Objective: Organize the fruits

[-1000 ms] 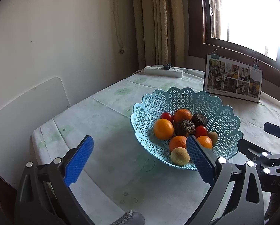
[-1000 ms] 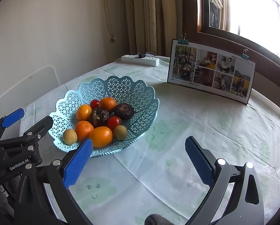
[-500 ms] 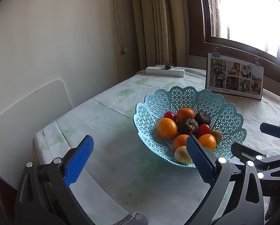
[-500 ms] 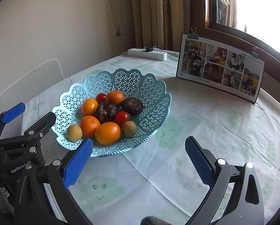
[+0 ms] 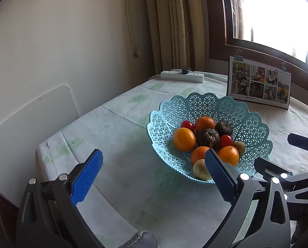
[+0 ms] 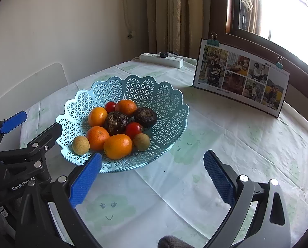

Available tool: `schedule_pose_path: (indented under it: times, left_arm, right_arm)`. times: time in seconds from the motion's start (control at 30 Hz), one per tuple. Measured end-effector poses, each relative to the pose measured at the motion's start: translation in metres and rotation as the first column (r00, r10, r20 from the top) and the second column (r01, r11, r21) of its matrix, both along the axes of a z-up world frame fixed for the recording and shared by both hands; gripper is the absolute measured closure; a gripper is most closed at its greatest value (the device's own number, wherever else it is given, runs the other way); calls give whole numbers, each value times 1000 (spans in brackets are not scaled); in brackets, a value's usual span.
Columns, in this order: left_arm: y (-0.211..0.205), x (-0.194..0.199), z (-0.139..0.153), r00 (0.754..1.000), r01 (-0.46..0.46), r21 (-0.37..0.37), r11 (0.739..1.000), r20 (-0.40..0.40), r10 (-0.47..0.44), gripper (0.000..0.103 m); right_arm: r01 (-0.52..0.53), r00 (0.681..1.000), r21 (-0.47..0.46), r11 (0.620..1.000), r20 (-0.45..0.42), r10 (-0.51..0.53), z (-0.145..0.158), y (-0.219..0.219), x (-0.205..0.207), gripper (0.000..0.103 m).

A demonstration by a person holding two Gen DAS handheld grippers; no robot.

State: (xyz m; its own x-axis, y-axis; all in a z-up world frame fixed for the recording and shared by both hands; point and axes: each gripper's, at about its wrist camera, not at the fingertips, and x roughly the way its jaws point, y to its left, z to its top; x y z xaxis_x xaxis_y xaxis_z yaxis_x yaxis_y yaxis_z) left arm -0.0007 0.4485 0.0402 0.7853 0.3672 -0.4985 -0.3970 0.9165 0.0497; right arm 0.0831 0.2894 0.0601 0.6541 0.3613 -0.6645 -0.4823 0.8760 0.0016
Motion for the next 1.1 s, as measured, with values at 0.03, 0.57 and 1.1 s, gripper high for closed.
schedule_pose_path:
  times: [0.03, 0.57, 1.1]
  left_arm:
    - [0, 0, 0, 1000, 1, 1, 1000, 0, -1, 3]
    - [1, 1, -1, 1000, -13, 16, 1000, -11, 13, 3]
    - [1, 2, -2, 1000, -15, 21, 1000, -15, 16, 3]
  right_arm:
    - [-1, 1000, -2, 1000, 3, 1, 0, 0, -1, 5]
    - [-15, 1000, 10, 1000, -18, 16, -2, 4, 1, 5]
    - [-9, 1000, -2, 1000, -8, 9, -2, 4, 0, 5]
